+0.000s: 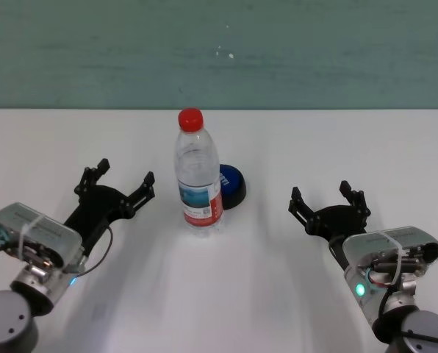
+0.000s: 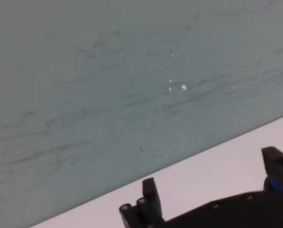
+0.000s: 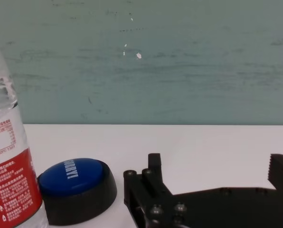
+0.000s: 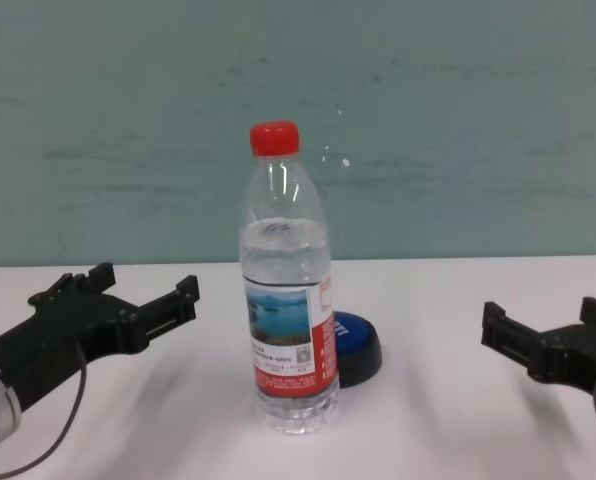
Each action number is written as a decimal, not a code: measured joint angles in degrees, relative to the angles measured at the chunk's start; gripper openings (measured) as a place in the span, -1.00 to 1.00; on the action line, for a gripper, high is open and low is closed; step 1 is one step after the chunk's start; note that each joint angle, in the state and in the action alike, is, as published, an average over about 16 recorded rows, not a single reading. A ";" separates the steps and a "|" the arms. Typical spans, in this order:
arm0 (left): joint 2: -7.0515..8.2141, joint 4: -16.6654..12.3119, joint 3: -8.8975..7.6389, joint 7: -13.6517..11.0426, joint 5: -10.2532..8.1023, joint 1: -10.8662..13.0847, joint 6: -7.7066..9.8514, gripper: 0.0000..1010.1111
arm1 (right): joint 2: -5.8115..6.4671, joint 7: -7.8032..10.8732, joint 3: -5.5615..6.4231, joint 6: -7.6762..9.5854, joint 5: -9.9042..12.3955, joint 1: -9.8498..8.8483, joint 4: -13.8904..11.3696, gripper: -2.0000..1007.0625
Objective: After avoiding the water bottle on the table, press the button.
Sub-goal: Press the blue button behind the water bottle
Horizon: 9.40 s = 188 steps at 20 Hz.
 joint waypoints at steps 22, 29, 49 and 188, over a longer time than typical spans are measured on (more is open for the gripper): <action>-1.59 8.95 1.90 0.01 2.45 -6.98 -4.72 1.00 | 0.00 0.00 0.00 0.00 0.00 0.00 0.00 0.99; -2.03 11.57 2.23 0.03 2.88 -8.73 -5.90 1.00 | 0.00 0.00 0.00 0.00 0.00 0.00 0.00 0.99; -3.67 16.18 2.67 1.25 4.39 -12.54 -7.47 1.00 | 0.00 0.00 0.00 0.00 0.00 0.00 0.00 0.99; 3.98 -12.99 -6.15 -4.11 -8.10 13.35 -2.17 1.00 | 0.00 0.00 0.00 0.00 0.00 0.00 0.00 0.99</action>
